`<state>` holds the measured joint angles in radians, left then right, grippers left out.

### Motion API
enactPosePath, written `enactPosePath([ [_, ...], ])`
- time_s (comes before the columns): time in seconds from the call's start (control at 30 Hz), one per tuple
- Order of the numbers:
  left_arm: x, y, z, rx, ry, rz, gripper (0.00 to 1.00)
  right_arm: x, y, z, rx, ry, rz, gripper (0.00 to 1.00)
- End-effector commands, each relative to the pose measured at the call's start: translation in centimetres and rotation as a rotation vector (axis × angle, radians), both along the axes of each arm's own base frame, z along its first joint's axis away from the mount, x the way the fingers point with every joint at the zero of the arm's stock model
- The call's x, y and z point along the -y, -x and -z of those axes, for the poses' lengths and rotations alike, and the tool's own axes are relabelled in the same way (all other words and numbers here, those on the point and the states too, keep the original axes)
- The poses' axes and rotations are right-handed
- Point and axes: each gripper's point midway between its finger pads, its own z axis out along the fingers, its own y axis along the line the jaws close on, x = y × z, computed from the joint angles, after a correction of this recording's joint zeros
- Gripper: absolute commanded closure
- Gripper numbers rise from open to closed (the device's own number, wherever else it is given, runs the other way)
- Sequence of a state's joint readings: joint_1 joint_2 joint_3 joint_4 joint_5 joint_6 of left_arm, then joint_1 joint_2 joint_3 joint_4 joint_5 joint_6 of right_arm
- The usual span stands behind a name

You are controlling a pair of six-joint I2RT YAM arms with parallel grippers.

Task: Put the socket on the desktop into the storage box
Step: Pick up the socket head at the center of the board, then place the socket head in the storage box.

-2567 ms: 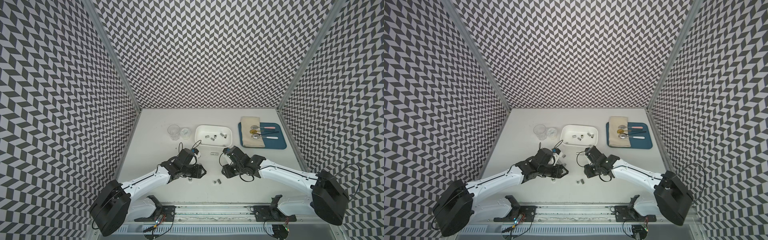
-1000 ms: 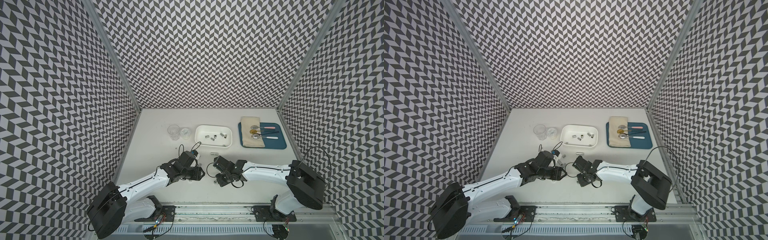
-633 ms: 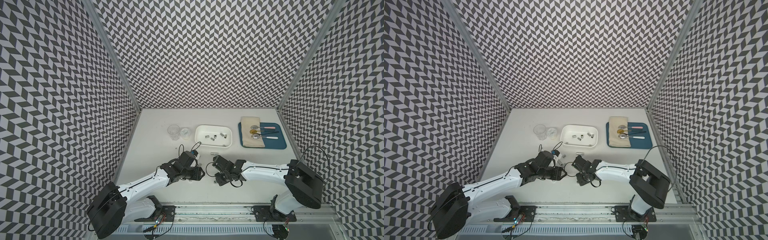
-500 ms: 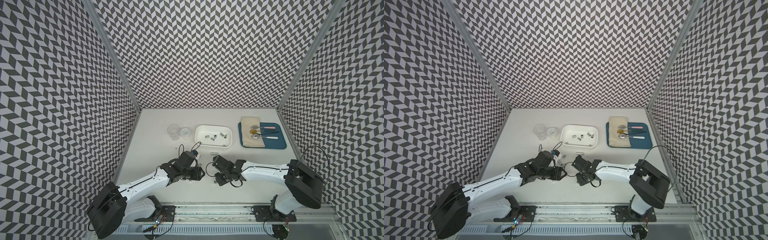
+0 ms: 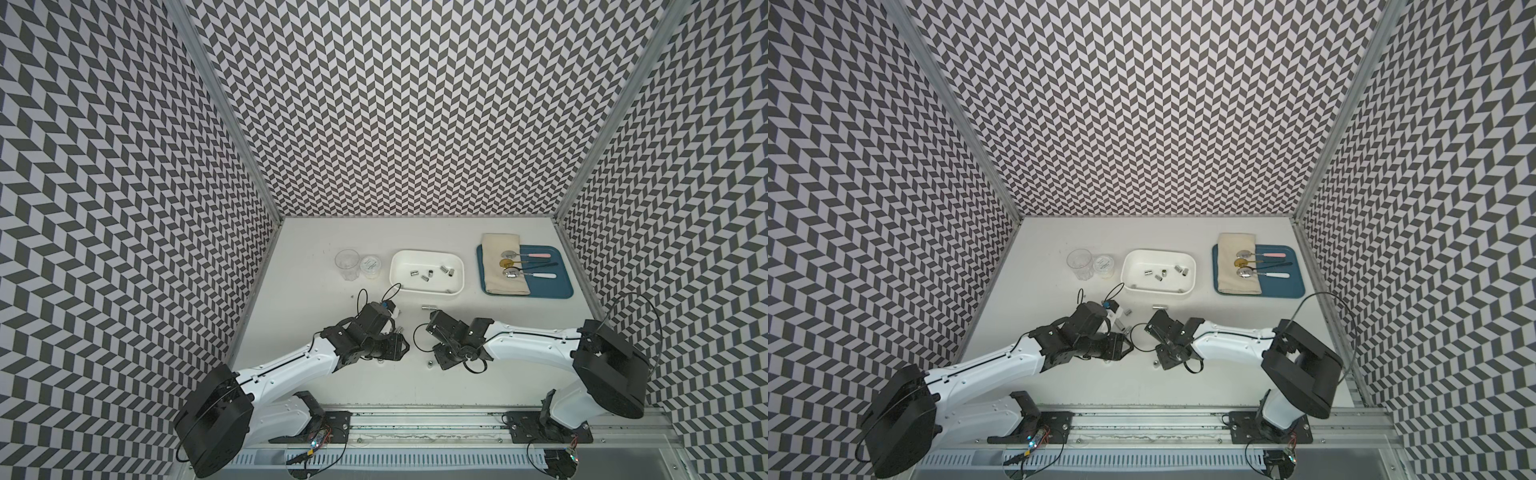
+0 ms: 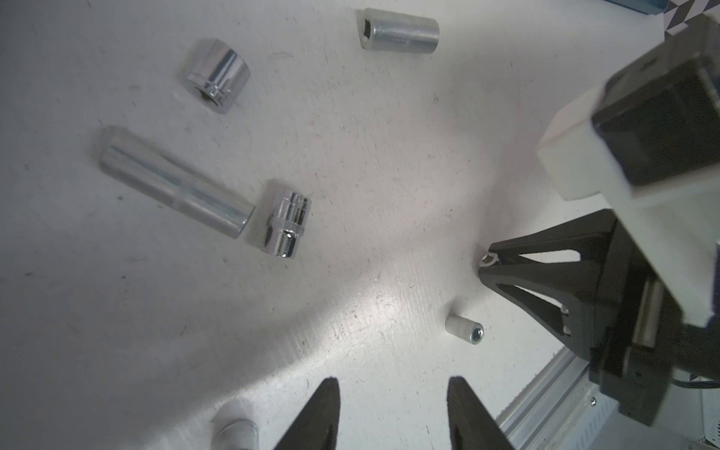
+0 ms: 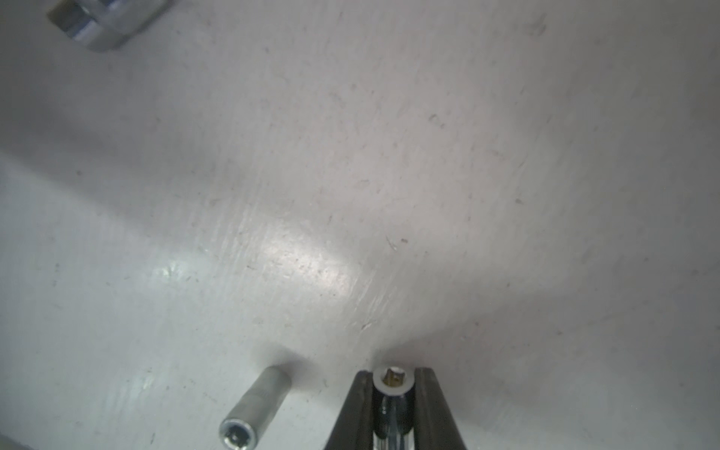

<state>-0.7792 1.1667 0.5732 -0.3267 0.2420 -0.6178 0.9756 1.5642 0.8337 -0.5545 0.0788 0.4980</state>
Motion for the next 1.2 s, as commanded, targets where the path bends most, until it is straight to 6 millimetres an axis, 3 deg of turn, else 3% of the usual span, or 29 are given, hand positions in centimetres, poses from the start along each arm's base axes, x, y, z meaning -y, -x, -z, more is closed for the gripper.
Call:
enactPosePath([
  [0.0, 0.1, -0.7, -0.5, 0.03, 0.006, -0.016, 0.52, -0.2, -1.8, -2.3, 0.069, -0.033, 0.028, 0.82],
  [0.37, 0.1, -2.6, -1.6, 0.059, 0.036, -0.065, 0.52, 0.2, -5.8, -5.7, 0.146, -0.08, 0.076, 0.82],
  [0.6, -0.3, -5.1, -3.7, 0.1, 0.091, -0.12, 0.52, 0.1, -10.4, -9.2, 0.221, -0.127, 0.12, 0.82],
  [0.83, -1.0, -6.7, -4.7, 0.127, 0.102, -0.154, 0.52, -0.7, -16.2, -12.1, 0.277, -0.179, 0.151, 0.82],
  [0.93, -1.1, -6.9, -5.0, 0.132, 0.104, -0.159, 0.51, -1.0, -18.9, -12.4, 0.288, -0.187, 0.167, 0.82],
  [1.17, -1.6, -7.0, -4.9, 0.136, 0.101, -0.174, 0.52, -1.4, -24.0, -10.1, 0.26, -0.173, 0.211, 0.82],
])
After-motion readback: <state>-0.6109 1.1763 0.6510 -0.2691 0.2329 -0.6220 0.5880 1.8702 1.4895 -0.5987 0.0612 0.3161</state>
